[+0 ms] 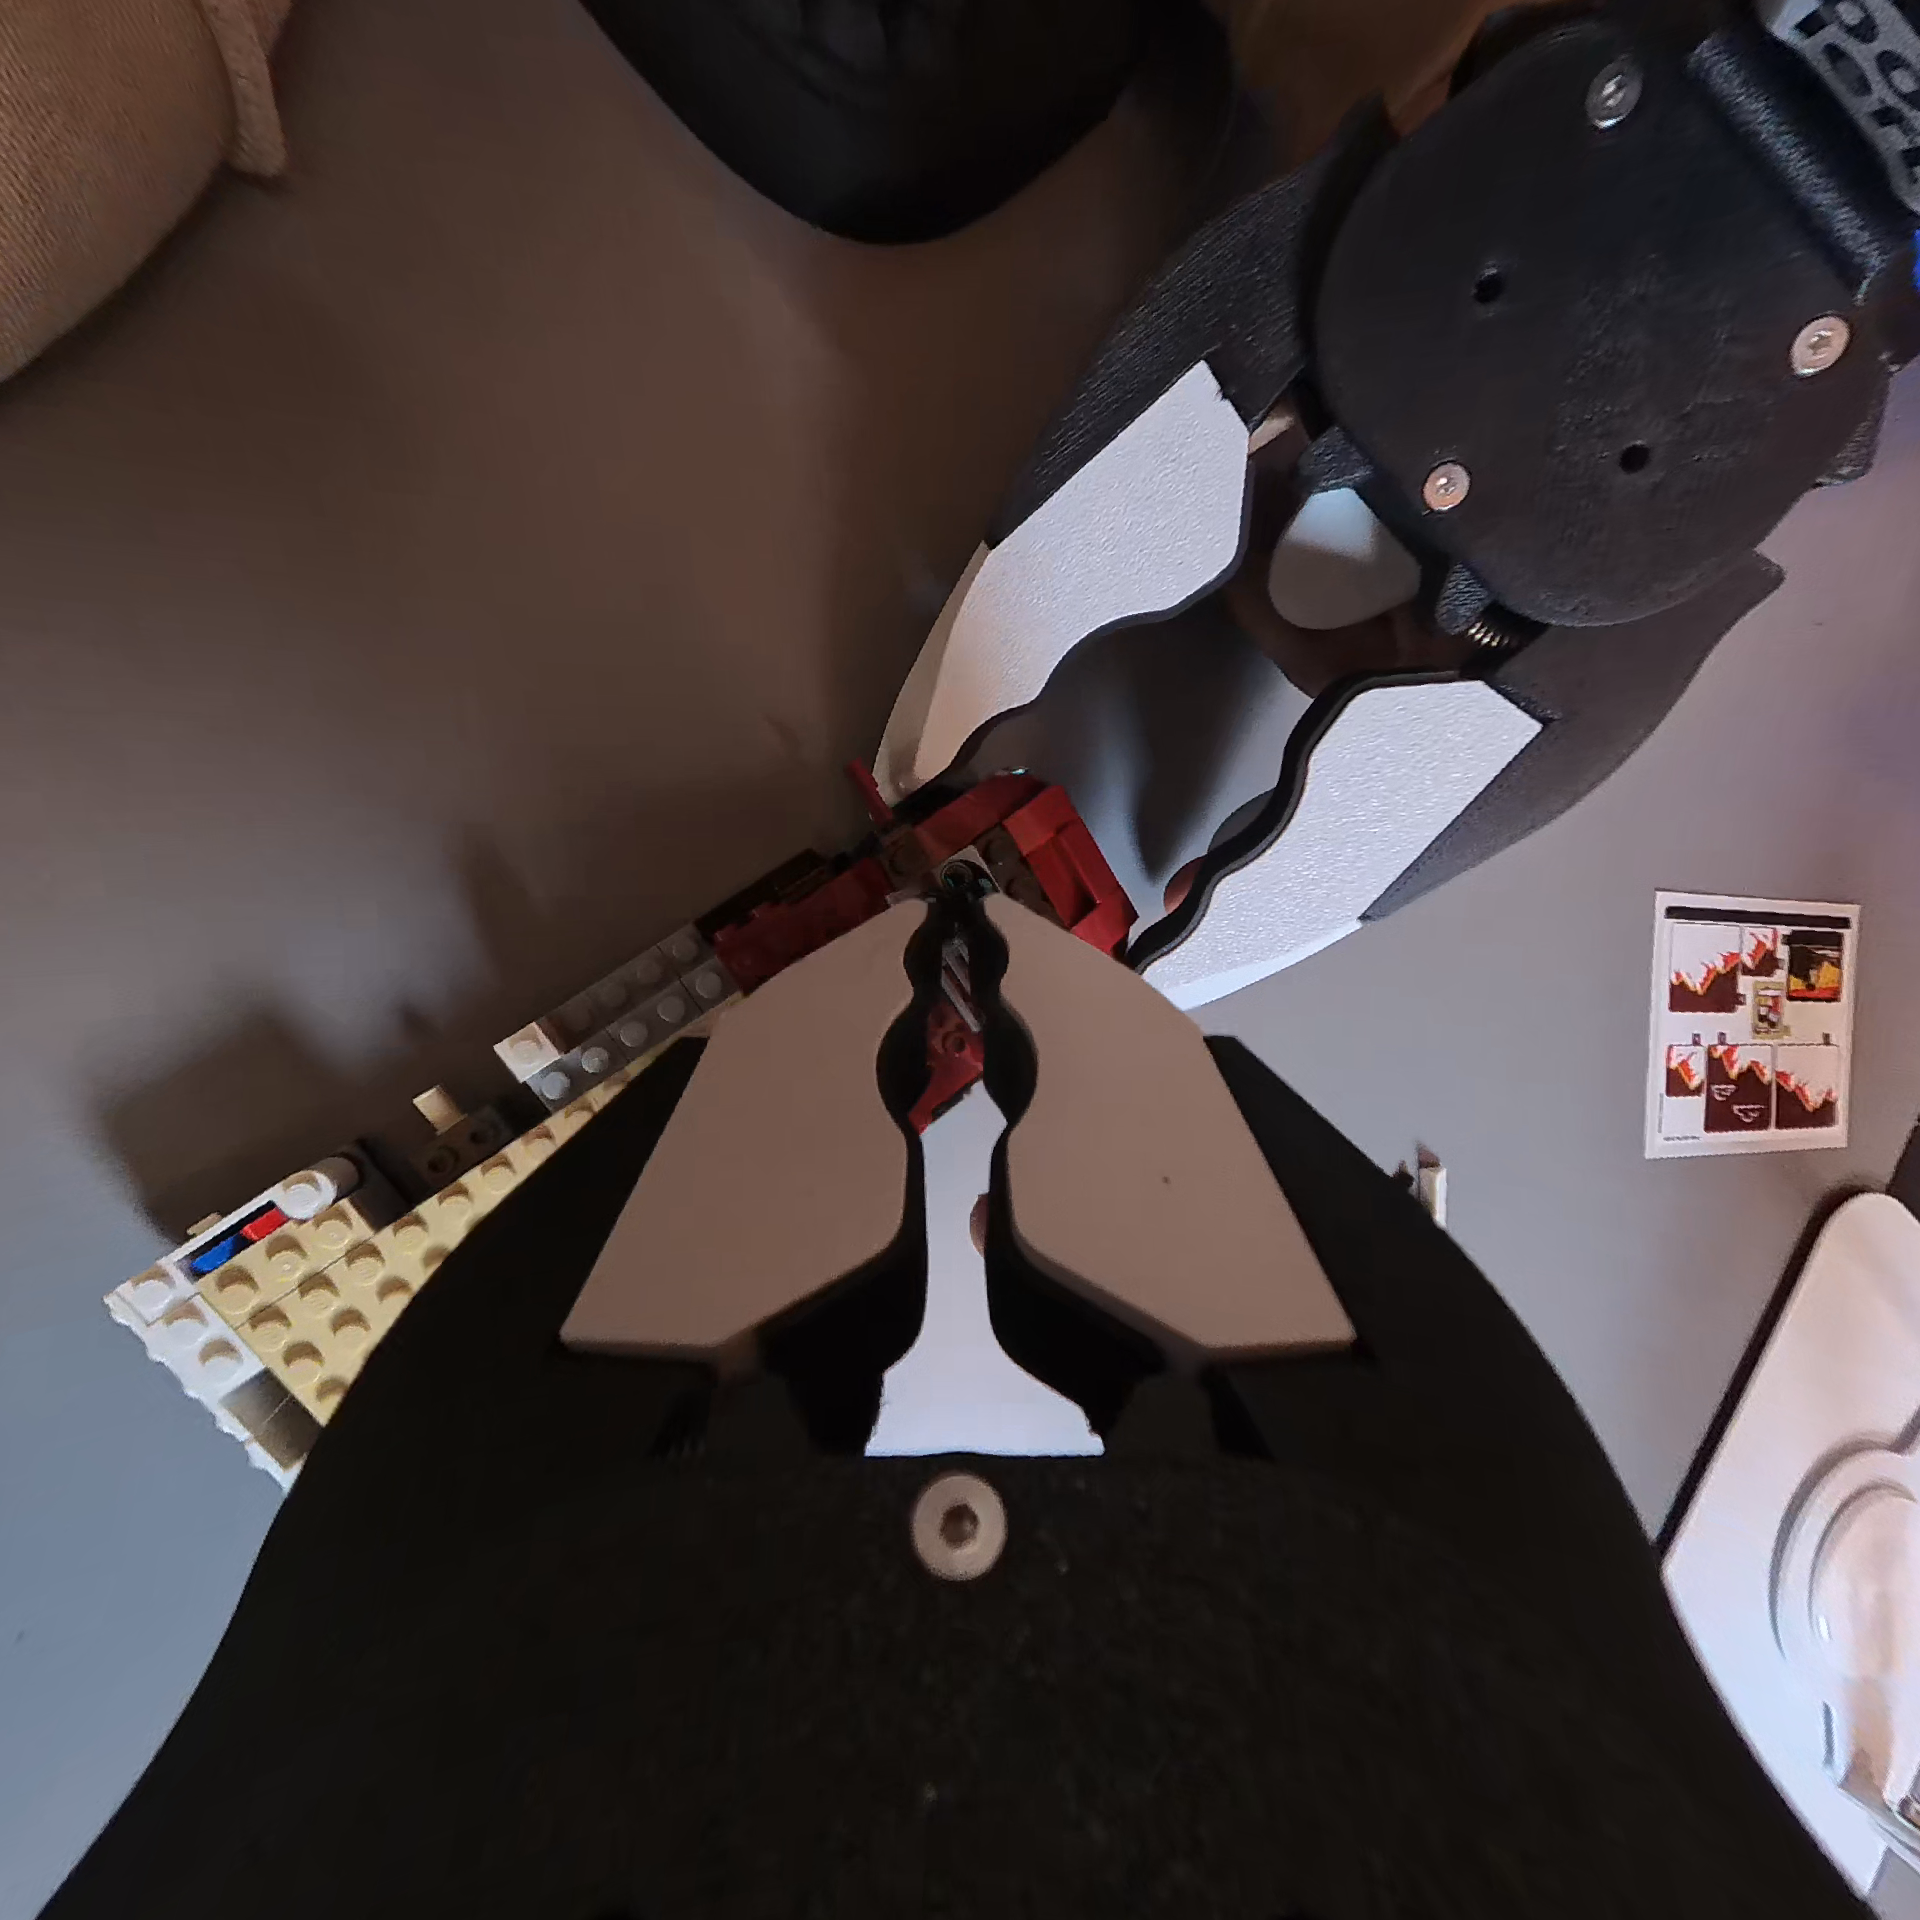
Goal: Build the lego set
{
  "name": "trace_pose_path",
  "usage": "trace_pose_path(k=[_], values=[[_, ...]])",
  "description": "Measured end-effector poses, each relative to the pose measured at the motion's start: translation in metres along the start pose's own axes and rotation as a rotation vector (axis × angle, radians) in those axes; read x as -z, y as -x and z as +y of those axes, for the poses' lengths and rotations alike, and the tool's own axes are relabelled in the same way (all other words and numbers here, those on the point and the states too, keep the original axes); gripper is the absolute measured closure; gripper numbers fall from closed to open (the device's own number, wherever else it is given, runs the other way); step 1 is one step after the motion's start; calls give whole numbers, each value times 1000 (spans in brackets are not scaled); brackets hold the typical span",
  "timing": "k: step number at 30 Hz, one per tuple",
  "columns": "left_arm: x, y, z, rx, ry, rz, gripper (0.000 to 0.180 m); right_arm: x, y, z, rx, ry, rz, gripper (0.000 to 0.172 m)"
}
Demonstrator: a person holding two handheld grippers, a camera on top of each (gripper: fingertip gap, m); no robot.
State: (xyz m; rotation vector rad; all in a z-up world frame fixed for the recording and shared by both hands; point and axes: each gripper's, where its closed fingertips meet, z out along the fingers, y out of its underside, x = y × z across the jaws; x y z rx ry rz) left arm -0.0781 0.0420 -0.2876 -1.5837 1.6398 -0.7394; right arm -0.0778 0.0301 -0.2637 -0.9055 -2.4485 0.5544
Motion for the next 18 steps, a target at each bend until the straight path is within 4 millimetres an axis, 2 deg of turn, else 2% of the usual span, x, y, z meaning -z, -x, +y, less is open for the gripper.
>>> trace_pose_path(k=[18], values=[[0,-1,0,4,1,9,121,-1,1,-1,35,-5,-3,167]])
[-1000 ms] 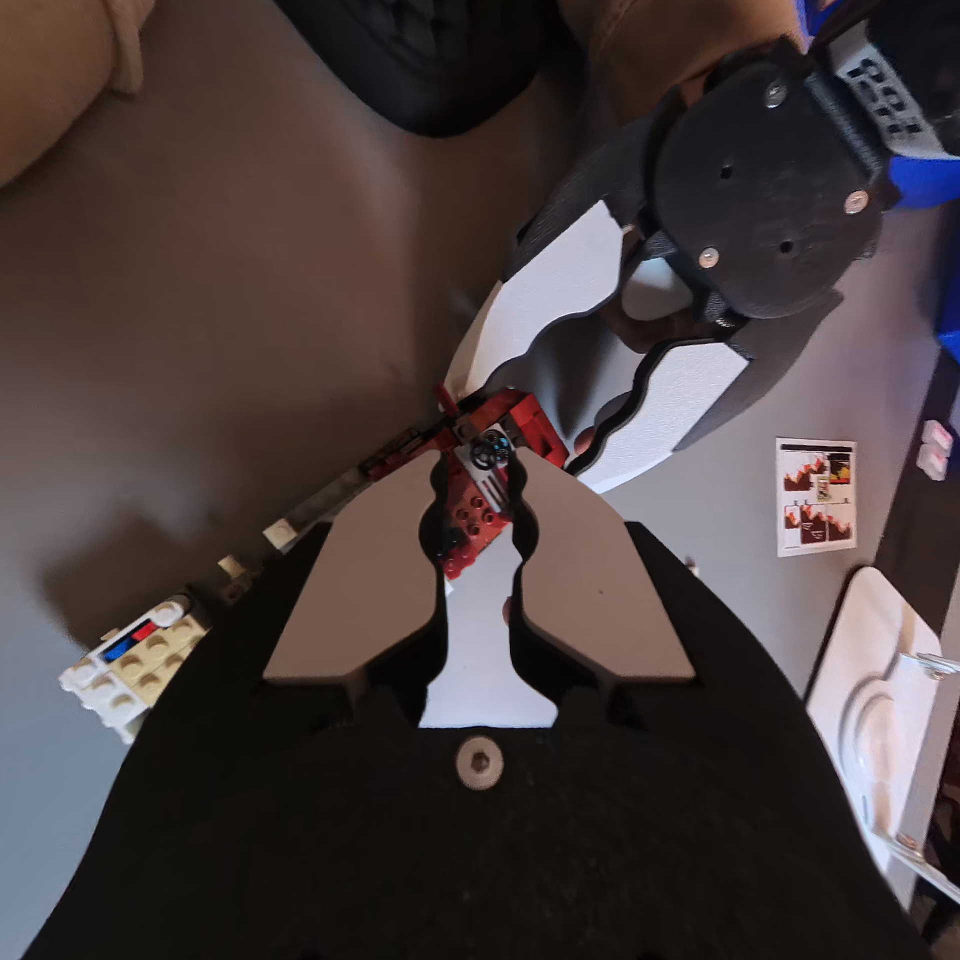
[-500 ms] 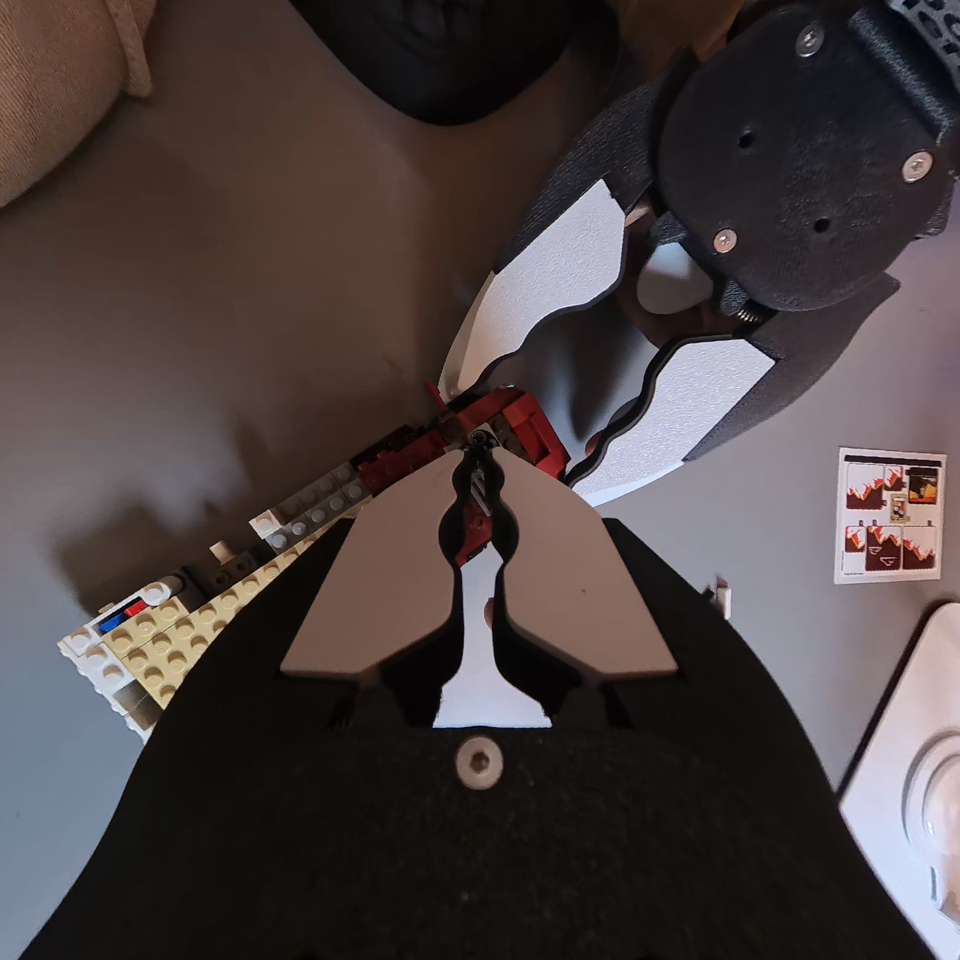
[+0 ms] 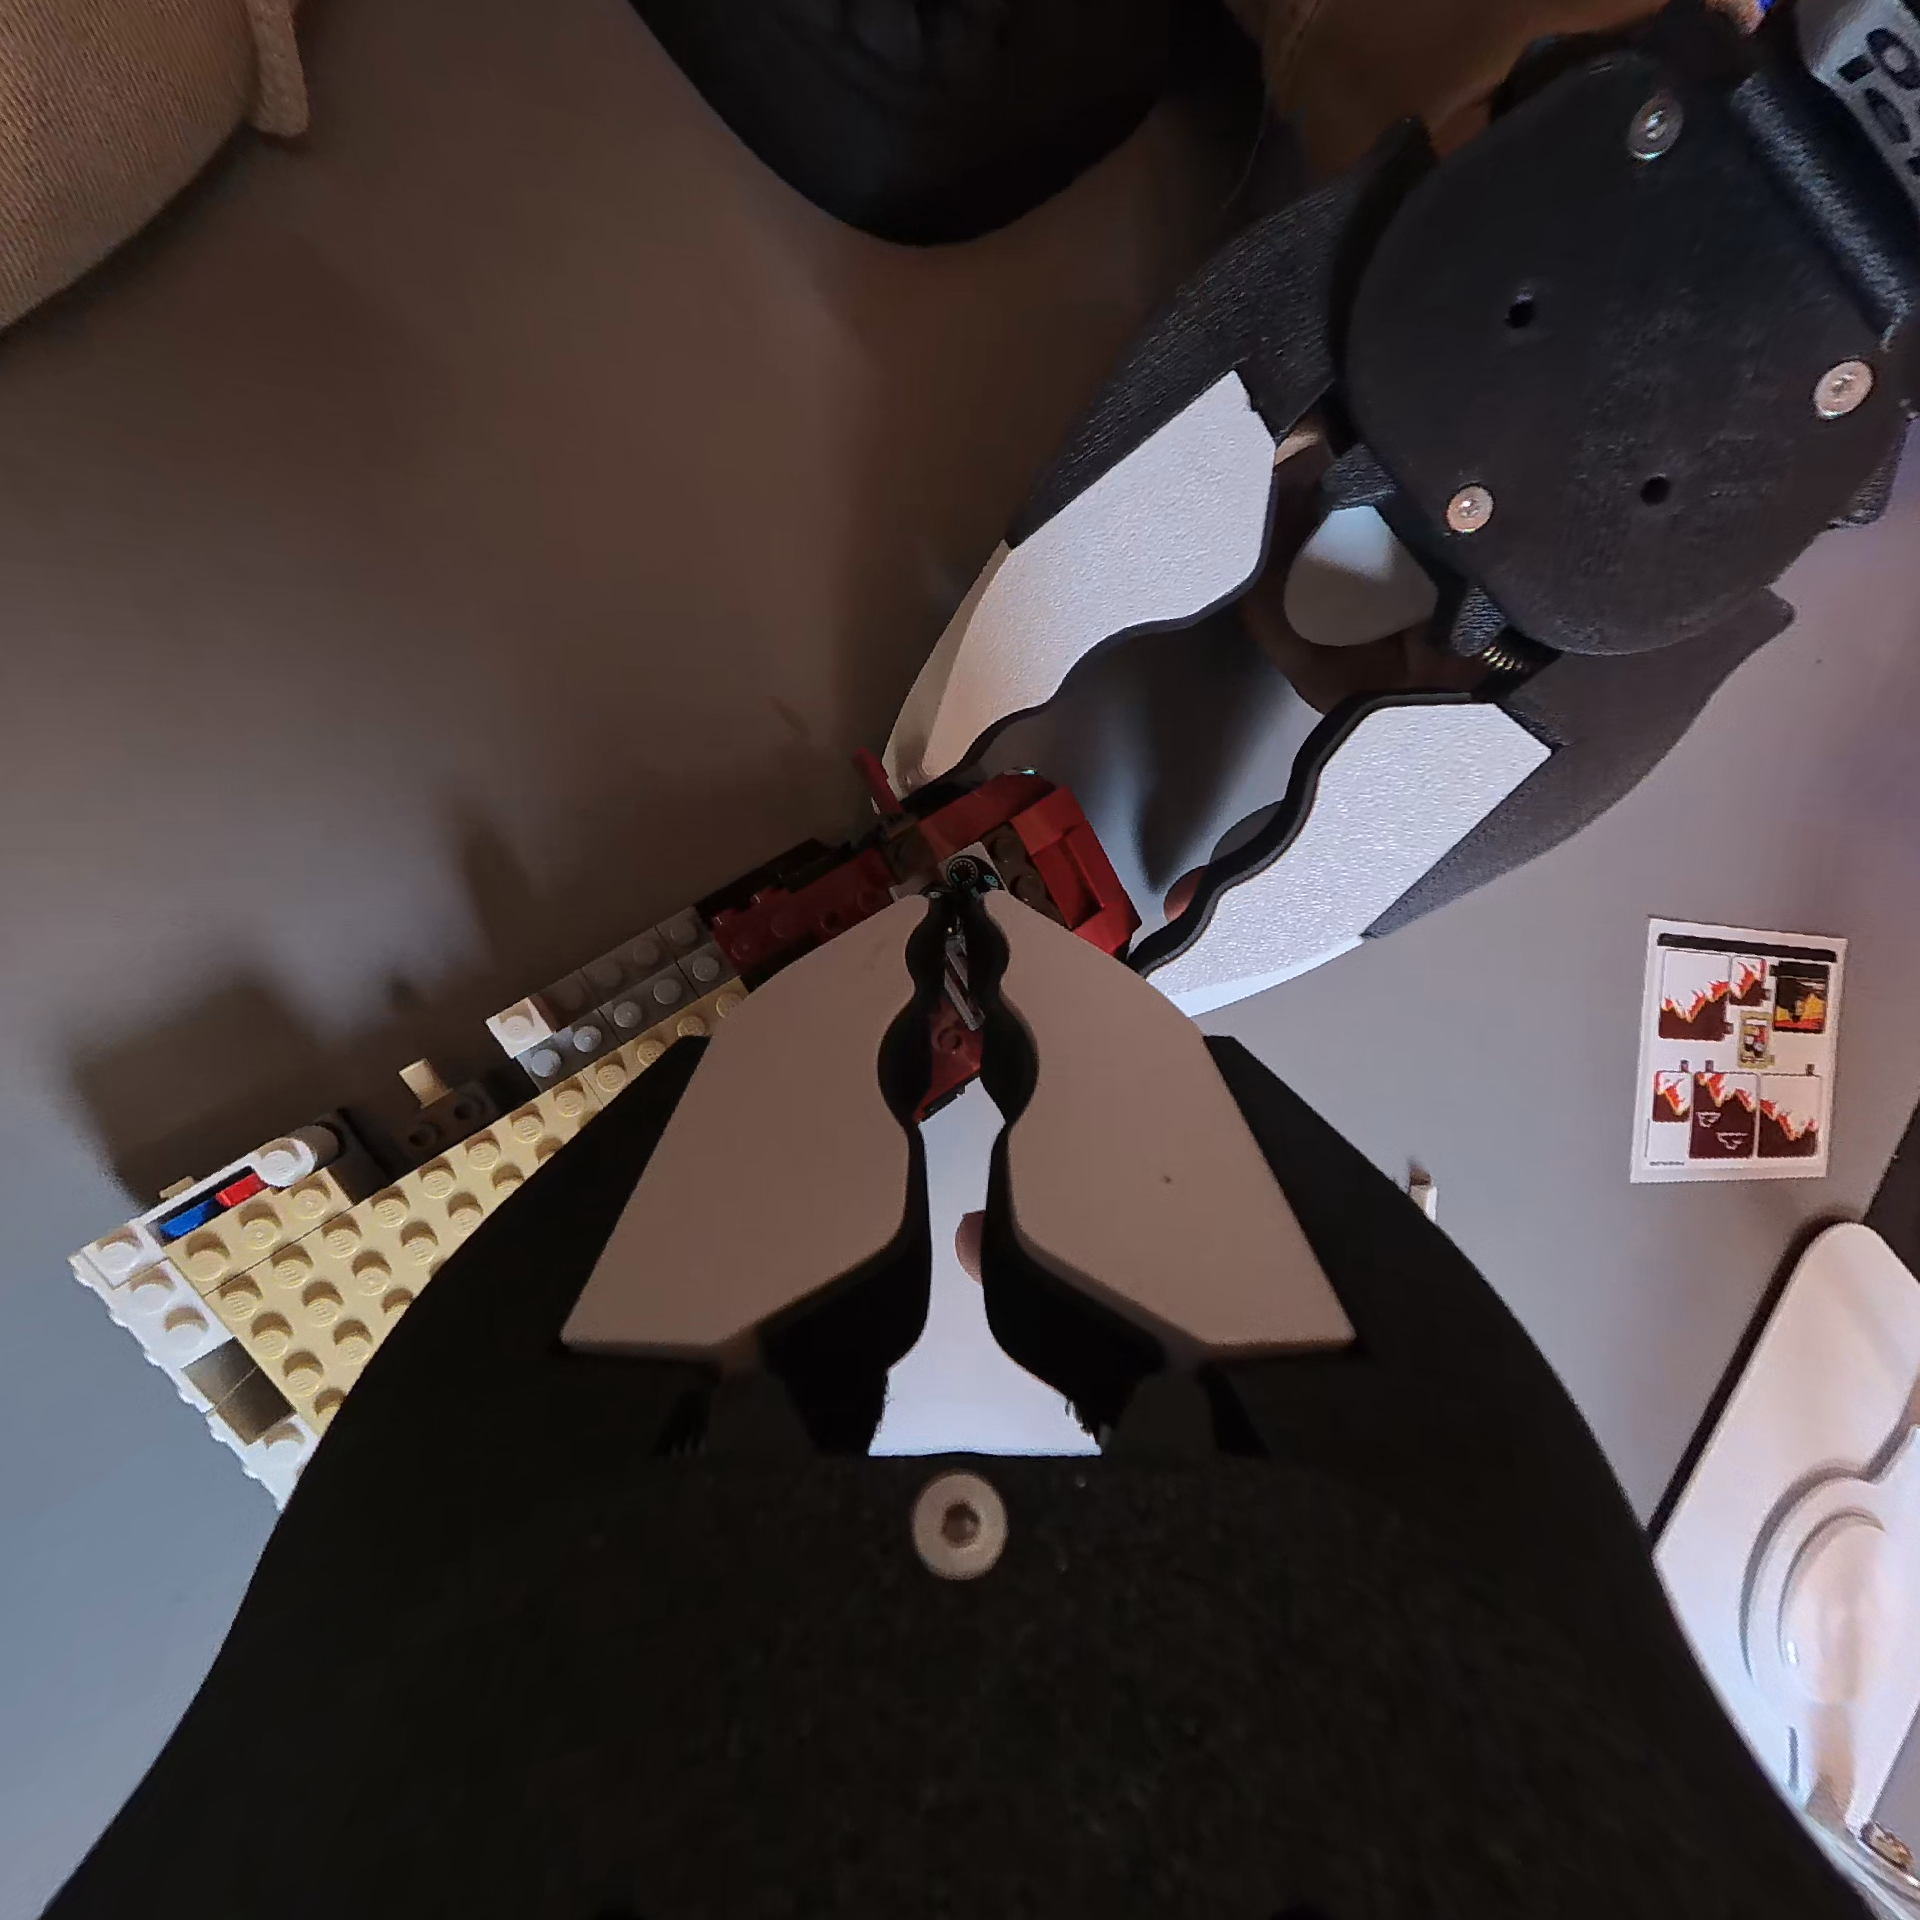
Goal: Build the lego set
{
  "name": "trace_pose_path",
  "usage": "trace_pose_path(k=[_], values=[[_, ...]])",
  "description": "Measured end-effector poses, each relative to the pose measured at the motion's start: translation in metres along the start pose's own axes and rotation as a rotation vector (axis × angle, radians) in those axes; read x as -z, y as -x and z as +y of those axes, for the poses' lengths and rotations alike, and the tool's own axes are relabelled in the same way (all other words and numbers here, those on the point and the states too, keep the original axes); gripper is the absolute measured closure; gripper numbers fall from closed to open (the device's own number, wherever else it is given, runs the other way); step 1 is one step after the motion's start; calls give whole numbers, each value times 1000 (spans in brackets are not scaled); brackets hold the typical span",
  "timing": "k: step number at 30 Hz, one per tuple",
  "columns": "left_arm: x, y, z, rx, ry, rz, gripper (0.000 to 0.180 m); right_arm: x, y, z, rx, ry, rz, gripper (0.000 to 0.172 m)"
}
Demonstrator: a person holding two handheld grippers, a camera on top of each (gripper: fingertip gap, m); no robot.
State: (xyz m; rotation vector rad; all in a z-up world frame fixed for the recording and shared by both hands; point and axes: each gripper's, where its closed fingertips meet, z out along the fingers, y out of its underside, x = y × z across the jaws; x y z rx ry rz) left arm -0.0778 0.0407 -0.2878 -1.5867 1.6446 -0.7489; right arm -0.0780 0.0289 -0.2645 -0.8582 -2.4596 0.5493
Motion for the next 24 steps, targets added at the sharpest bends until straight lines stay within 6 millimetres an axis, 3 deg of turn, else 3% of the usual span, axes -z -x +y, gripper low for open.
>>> trace_pose_path(k=[4,5,10,13,16,19,21,24], values=[[0,1,0,3,0,-3,121,1,-2,0,-31,-2,45,166],[0,1,0,2,0,-4,121,5,-4,-1,-57,-16,57,158],[0,1,0,-2,-1,-6,121,43,-11,-12,-253,-149,167,146],[1,3,1,2,0,-16,121,67,-6,0,-385,-179,309,141],[2,6,2,9,2,-33,121,89,9,18,-549,-234,453,138],[3,8,3,12,5,-45,121,99,32,41,-682,-237,554,136],[4,10,3,11,11,-50,121,96,49,54,-745,-209,575,131],[6,13,5,8,10,-56,121,77,75,61,-832,-151,458,116]])
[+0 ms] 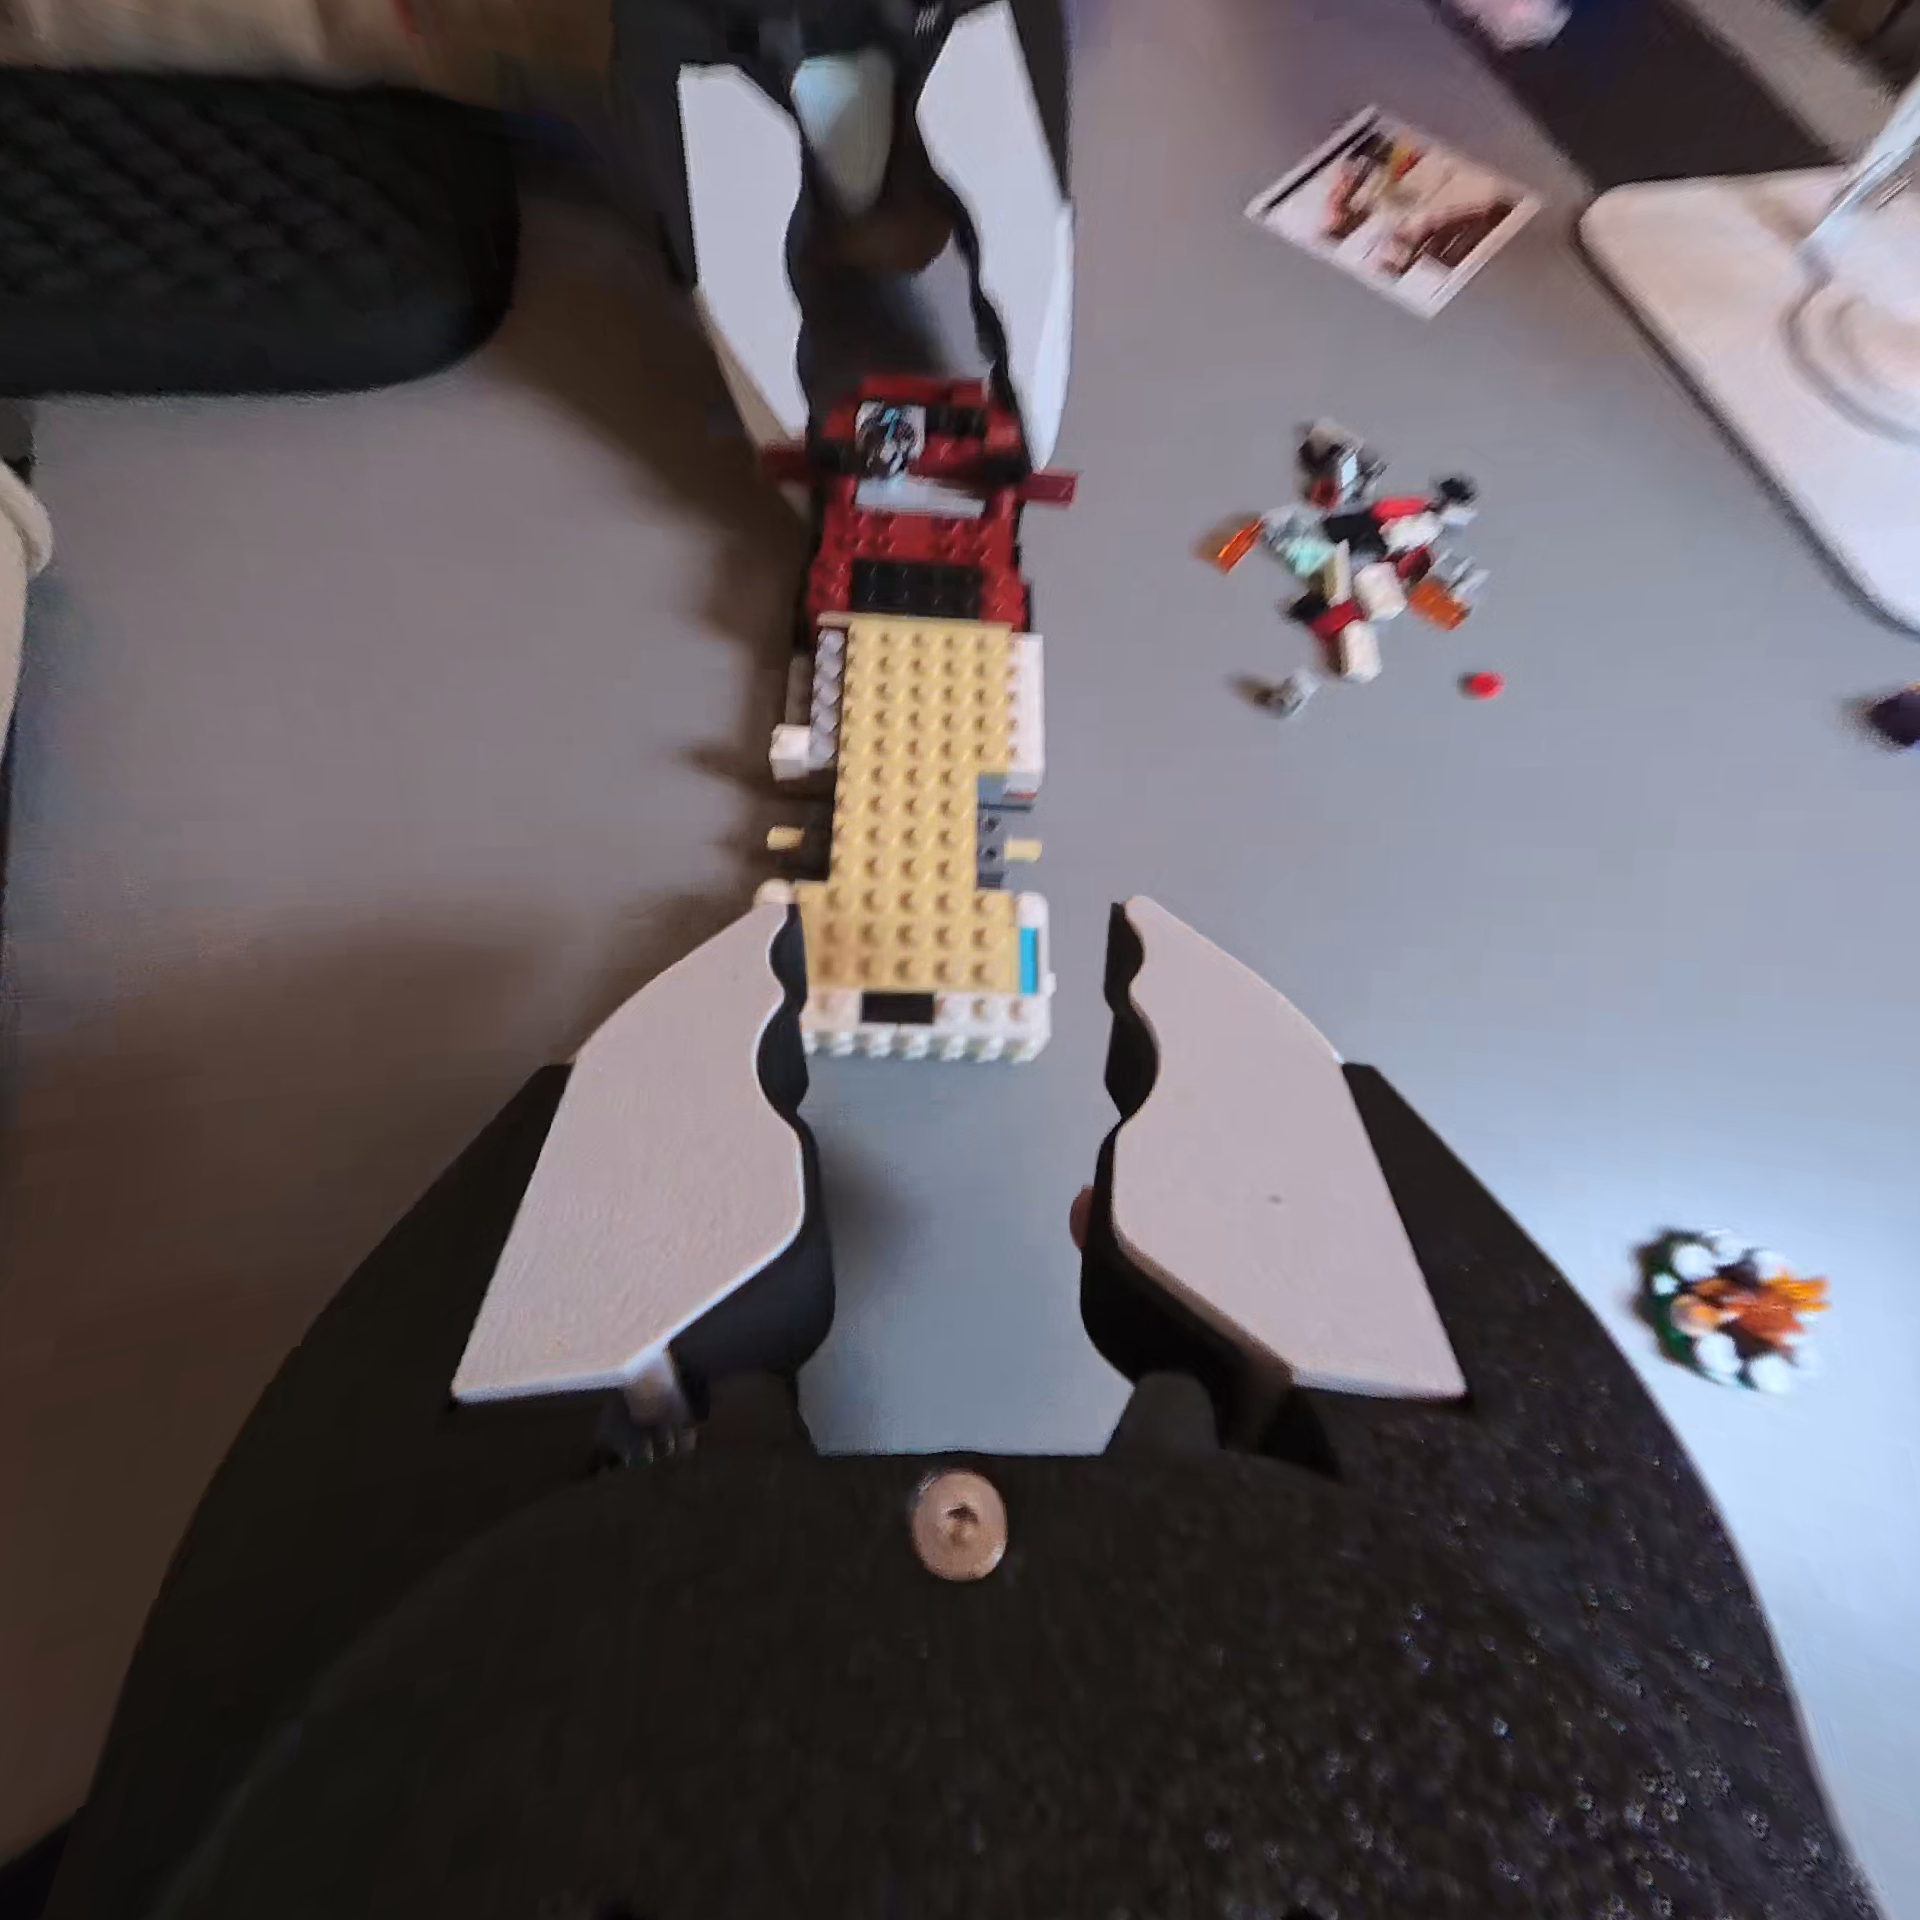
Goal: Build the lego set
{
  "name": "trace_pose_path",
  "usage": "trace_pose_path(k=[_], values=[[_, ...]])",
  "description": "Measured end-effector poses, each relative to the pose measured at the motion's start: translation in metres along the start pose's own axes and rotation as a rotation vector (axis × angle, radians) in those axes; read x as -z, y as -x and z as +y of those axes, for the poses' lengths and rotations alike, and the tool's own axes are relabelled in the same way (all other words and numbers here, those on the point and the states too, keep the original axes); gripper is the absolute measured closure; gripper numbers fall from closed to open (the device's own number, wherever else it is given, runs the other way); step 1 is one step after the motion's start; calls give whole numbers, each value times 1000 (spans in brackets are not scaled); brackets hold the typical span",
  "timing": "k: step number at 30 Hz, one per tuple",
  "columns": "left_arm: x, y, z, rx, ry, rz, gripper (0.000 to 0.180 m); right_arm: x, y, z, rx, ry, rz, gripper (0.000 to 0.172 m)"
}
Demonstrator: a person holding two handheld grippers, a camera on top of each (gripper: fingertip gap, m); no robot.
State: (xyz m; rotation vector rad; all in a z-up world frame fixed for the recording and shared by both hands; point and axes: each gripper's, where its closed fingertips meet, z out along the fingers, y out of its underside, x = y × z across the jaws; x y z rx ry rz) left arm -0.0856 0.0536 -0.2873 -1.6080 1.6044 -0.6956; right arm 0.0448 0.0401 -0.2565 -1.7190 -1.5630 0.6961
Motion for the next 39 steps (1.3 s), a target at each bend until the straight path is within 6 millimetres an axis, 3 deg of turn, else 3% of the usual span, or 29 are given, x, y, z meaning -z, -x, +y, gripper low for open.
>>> trace_pose_path(k=[3,6,14,22,25,29,33,36,39], values=[[5,8,3,-20,17,-47,122,-11,8,17,25,107,-24,106],[11,21,17,-46,103,-146,124,-20,8,21,9,135,-44,102],[21,27,19,2,61,-268,144,-31,17,12,-5,132,-64,114],[26,52,23,31,55,-415,150,-44,20,6,-10,111,-10,116],[34,61,23,55,27,-463,146,-42,17,-7,-36,34,-15,115],[52,72,10,127,-119,-512,152,-32,-6,-37,-38,-131,58,114],[72,83,-8,204,-292,-585,157,-16,-47,-78,-46,-346,211,116],[85,88,-20,199,-380,-667,171,1,-89,-120,-11,-508,371,142],[90,95,-16,177,-366,-764,180,15,-138,-172,22,-632,531,171]])
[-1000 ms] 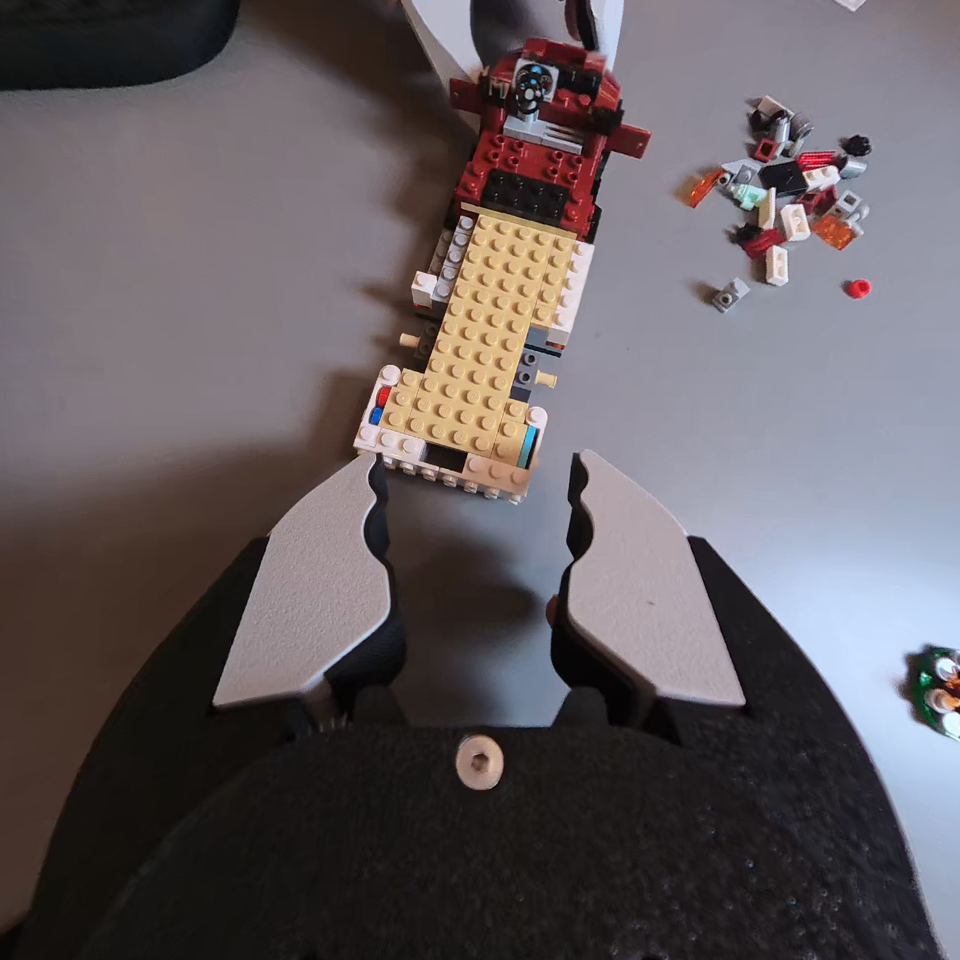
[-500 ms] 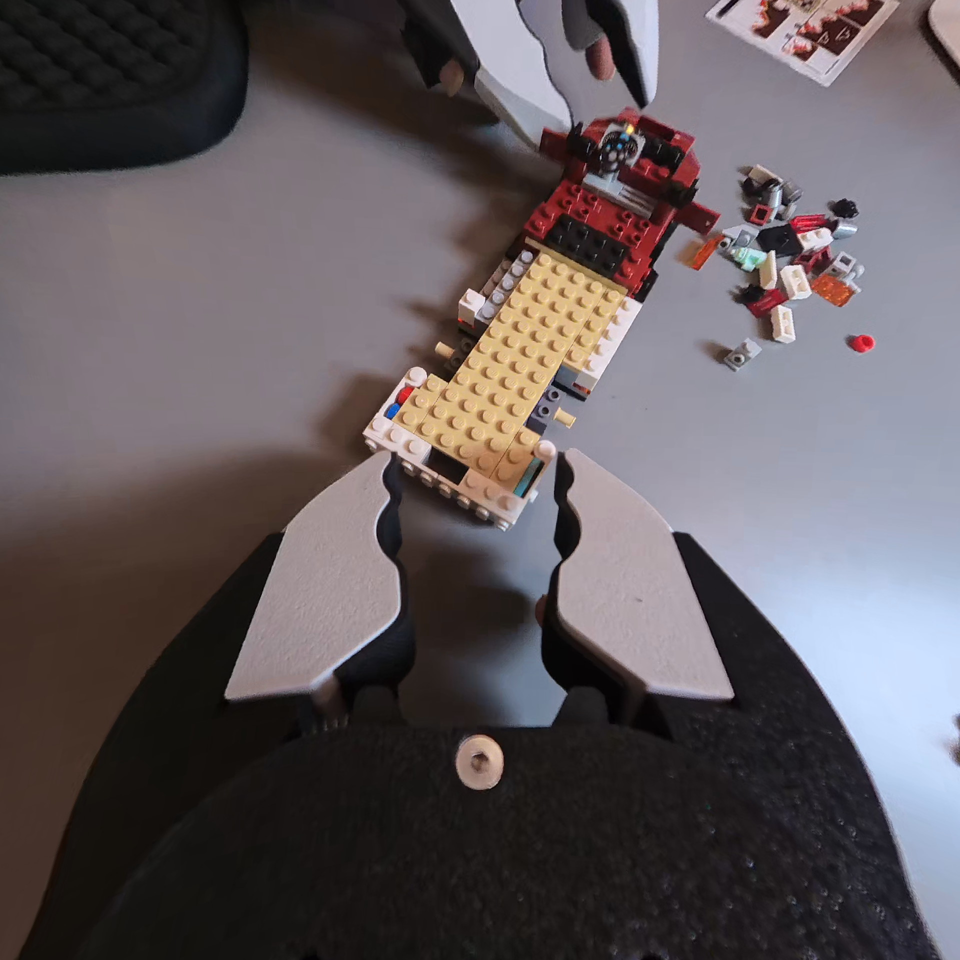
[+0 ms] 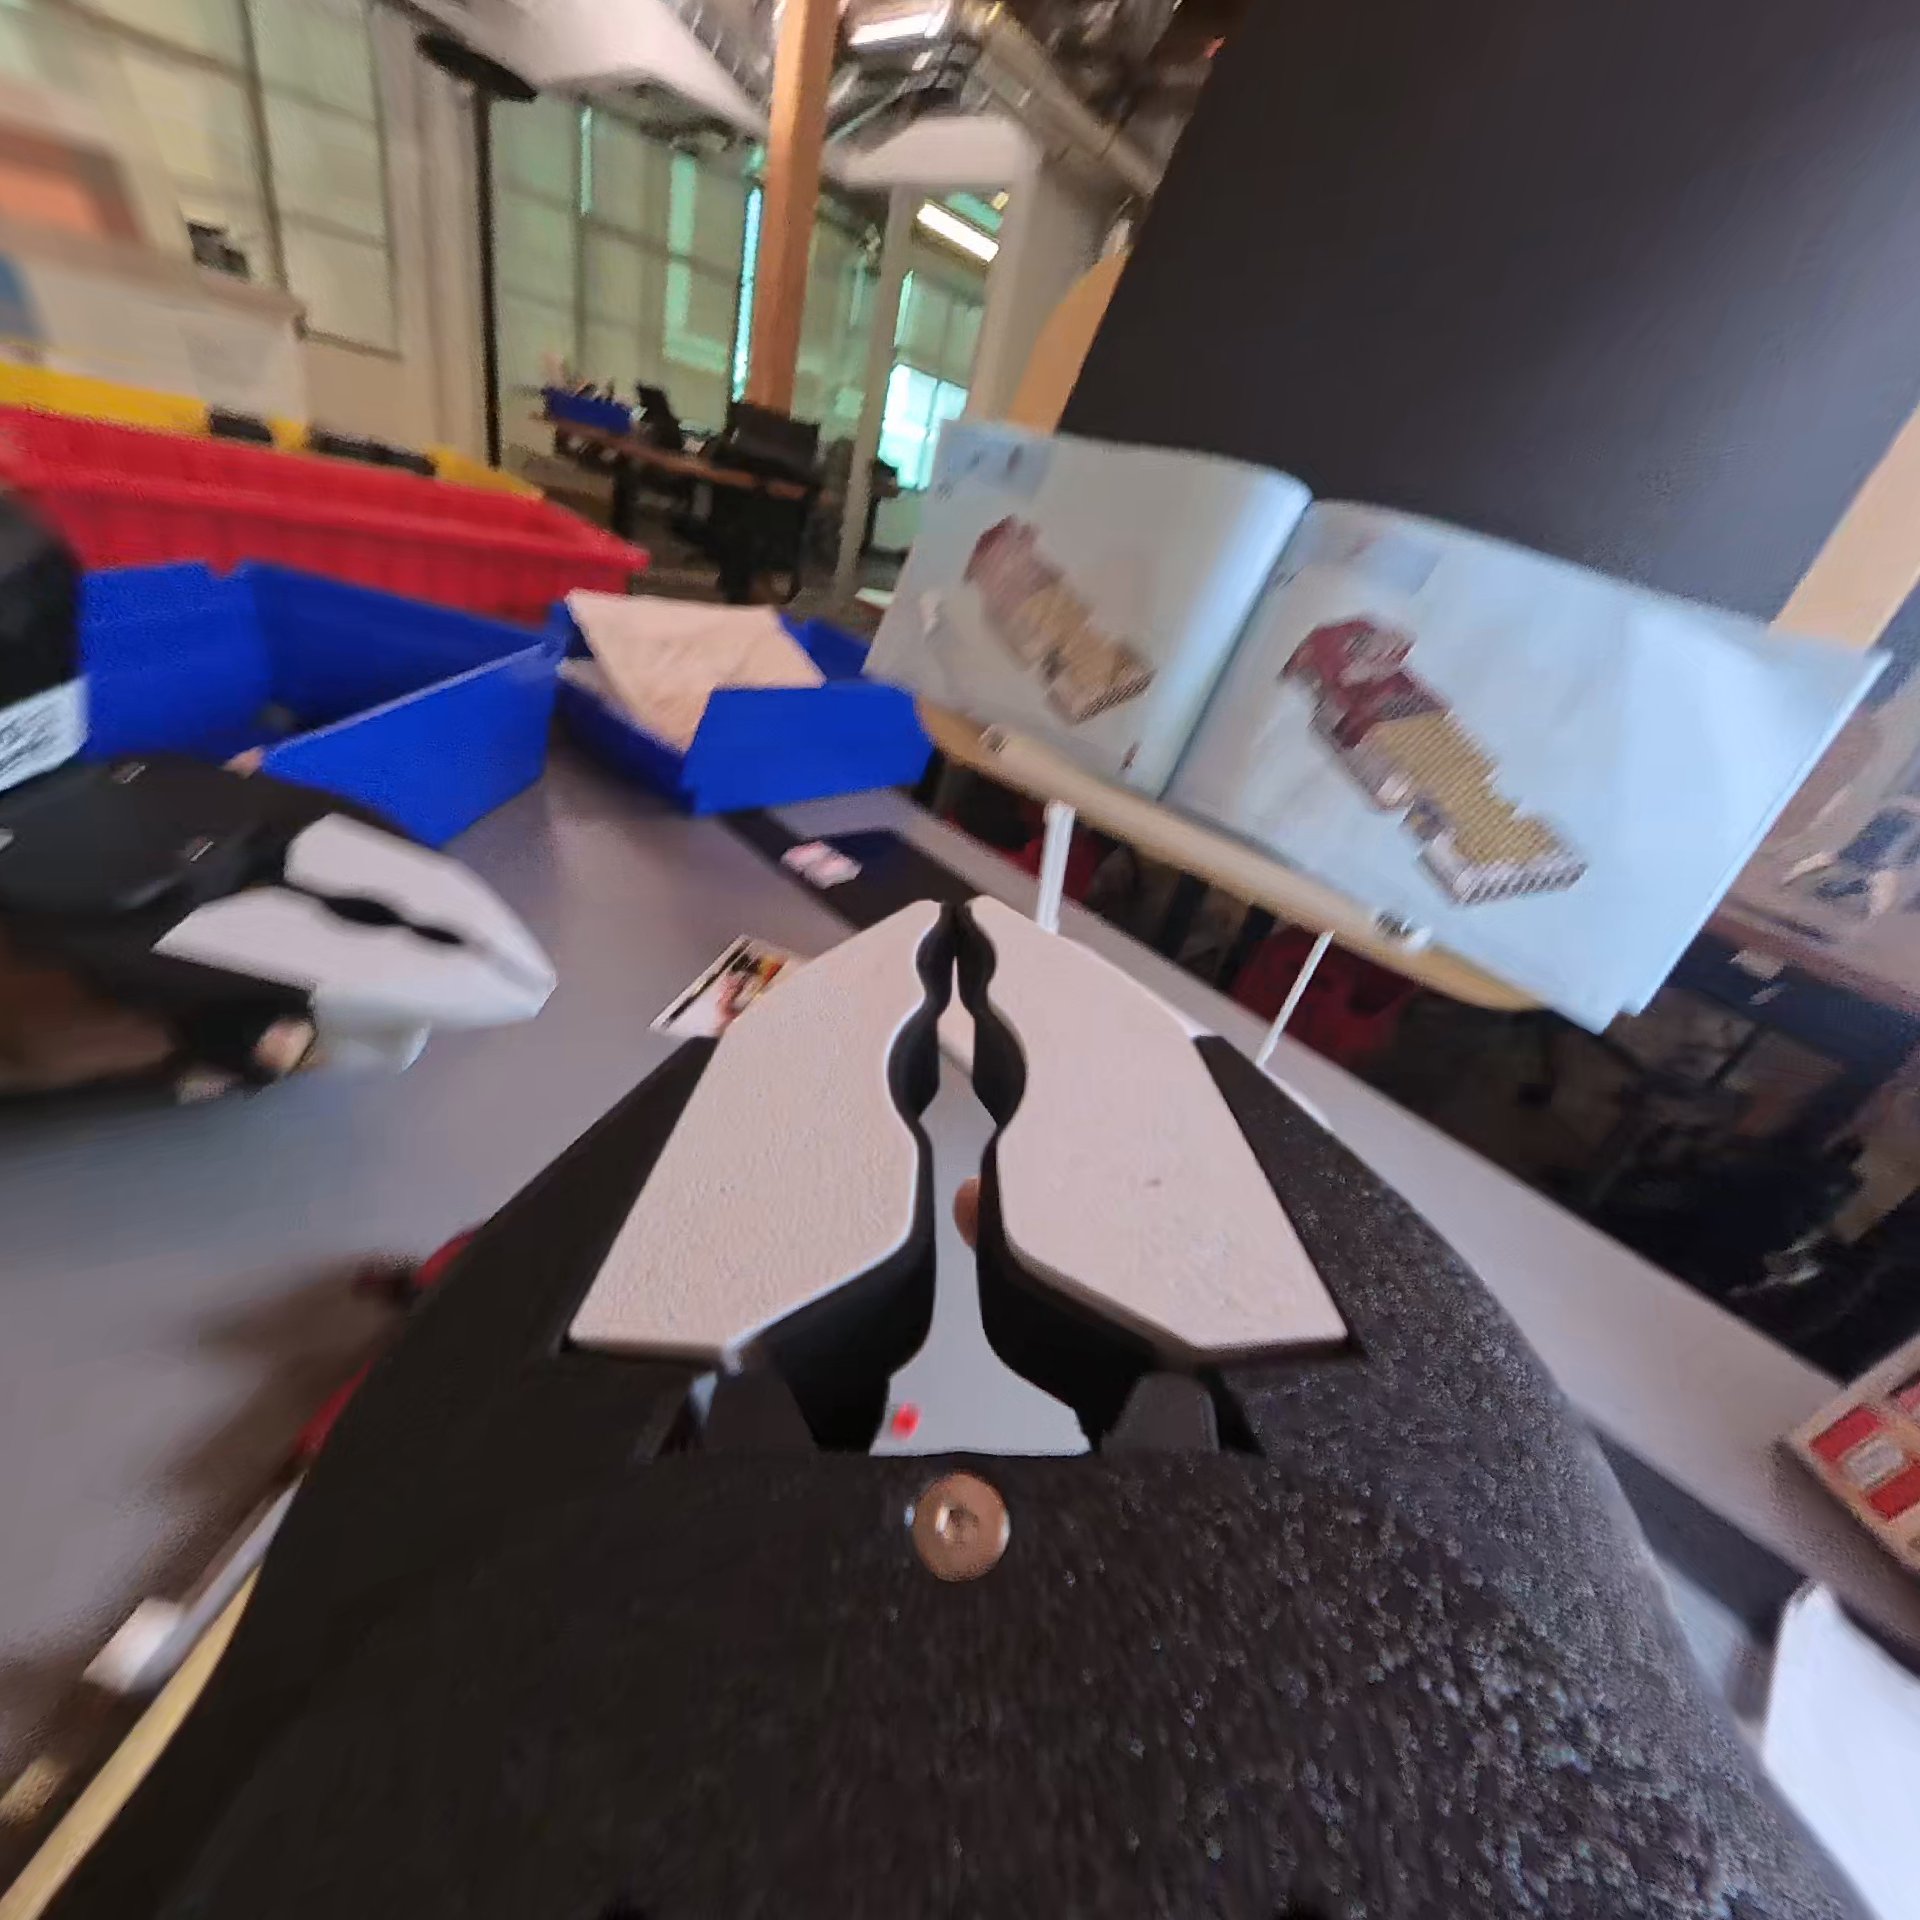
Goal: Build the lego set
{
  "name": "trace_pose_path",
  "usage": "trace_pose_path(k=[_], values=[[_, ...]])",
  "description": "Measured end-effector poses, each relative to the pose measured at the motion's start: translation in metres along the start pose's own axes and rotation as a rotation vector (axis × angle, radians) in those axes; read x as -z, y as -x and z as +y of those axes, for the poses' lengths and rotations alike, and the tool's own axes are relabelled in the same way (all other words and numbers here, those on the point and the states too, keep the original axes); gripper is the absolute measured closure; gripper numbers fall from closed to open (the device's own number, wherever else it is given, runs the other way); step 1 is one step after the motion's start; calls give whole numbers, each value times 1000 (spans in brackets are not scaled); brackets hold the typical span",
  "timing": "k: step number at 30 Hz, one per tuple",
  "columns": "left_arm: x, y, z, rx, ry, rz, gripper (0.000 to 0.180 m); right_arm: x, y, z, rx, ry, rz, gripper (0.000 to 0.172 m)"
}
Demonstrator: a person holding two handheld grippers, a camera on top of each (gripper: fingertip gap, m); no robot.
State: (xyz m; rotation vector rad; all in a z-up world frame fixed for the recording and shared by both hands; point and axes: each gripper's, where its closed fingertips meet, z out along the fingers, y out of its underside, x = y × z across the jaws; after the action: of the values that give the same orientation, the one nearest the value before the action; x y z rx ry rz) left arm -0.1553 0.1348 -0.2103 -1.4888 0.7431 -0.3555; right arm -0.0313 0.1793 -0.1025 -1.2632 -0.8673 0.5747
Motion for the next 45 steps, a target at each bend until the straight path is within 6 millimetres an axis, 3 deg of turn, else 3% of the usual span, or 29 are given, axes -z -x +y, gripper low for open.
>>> trace_pose_path(k=[5,9,12,15,26,28,30,33,37,40,45], values=[[0,7,5,-30,12,-60,180,-95,-71,-46,-16,-82,196,172],[1,8,9,-22,17,-58,180,-160,-107,-44,-21,-46,249,171],[0,8,10,-10,17,-50,180,-186,-124,-33,-25,-19,266,171],[0,9,10,-5,14,-49,180,-197,-131,-23,-47,8,260,172],[-1,5,11,-21,26,-31,180,-192,-131,-22,-46,-3,224,170],[0,4,10,-29,13,-32,178,-186,-123,-21,-41,-3,183,170],[1,2,8,-31,3,-16,173,-177,-102,-15,-10,16,77,170],[0,-5,3,-23,10,25,167,-151,-54,24,50,177,-199,170],[-6,-32,4,195,88,221,145,-95,-2,100,127,444,-541,169],[-13,-50,17,299,193,319,128,-68,17,147,90,629,-684,162],[-16,-65,31,320,291,384,124,-55,37,182,1,811,-815,151]])
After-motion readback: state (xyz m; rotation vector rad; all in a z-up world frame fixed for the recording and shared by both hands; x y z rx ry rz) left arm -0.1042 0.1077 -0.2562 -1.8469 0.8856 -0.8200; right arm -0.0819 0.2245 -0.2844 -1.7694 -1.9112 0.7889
